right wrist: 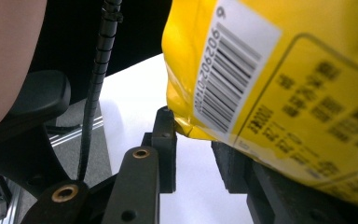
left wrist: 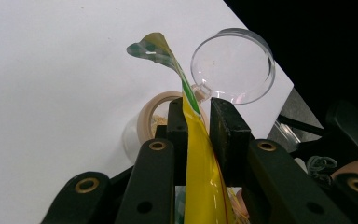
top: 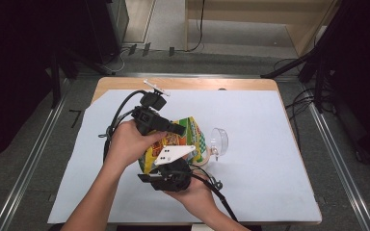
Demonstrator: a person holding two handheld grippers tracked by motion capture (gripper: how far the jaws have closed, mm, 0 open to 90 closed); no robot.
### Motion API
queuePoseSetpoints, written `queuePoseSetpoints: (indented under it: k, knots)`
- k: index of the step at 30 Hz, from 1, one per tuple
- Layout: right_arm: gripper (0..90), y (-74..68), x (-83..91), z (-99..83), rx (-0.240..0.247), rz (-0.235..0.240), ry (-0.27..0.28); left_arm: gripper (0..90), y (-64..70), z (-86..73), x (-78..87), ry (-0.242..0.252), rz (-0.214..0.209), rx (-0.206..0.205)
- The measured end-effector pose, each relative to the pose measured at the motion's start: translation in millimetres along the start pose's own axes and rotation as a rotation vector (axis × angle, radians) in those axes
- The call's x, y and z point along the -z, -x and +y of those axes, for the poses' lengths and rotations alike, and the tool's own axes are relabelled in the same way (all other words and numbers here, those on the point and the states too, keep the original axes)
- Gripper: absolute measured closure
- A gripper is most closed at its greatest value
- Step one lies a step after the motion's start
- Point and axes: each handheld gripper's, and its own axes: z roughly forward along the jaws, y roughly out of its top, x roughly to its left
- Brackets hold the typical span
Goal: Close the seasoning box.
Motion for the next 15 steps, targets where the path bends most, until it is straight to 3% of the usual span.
queuePoseSetpoints:
  k: [15]
  knots:
    - [72.5, -0.3, 0.4, 0.5, 0.005, -0.001, 0.000, 78.6, 0.5, -0.1, 0.9, 0.003, -0.001, -0.003]
